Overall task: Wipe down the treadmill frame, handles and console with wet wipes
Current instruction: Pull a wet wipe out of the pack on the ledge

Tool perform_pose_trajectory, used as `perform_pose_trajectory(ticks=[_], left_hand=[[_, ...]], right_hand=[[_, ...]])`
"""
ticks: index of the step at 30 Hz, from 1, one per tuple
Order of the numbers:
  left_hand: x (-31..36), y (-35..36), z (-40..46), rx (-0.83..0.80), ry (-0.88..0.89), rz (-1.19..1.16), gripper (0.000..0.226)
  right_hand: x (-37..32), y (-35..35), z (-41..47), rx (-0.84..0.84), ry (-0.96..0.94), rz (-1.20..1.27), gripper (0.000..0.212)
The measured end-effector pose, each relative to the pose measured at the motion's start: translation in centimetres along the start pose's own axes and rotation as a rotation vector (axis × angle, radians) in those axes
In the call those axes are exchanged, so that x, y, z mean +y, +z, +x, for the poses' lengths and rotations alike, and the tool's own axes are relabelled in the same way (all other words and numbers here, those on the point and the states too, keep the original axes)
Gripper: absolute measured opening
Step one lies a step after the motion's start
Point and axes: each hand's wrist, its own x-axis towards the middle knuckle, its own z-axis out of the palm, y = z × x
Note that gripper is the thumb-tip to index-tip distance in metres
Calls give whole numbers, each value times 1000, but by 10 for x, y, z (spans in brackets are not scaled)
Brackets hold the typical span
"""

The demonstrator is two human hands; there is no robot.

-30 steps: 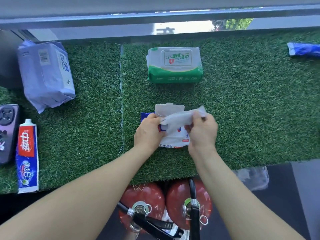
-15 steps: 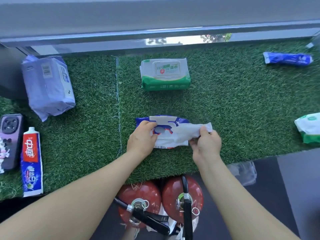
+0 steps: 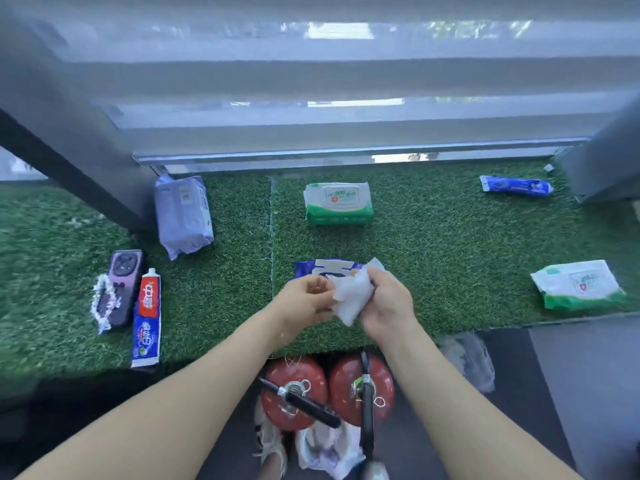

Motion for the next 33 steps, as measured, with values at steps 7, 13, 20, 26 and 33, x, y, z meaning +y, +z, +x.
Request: perform_pose_trajectory(ticks=[7,13,20,26,33], left_hand=[[-14,6,-119,350,272,15,18],[-42,37,-237,579,438,-91,20],[-49,68,-391,491,424,-164,33],[-77,68,-488,482,367,-166,40],[-163,45,-604,358,635,-304,47]], right_hand=[[-4,-23,-87,-134,3,-192,19],[-14,-54,-186,-243,90,-336,11],[-12,-40,-326,-498,169,-337,16],[13,-43,-449,-785,219,-369,31],[100,-64,-552,-937,260,-425,25]])
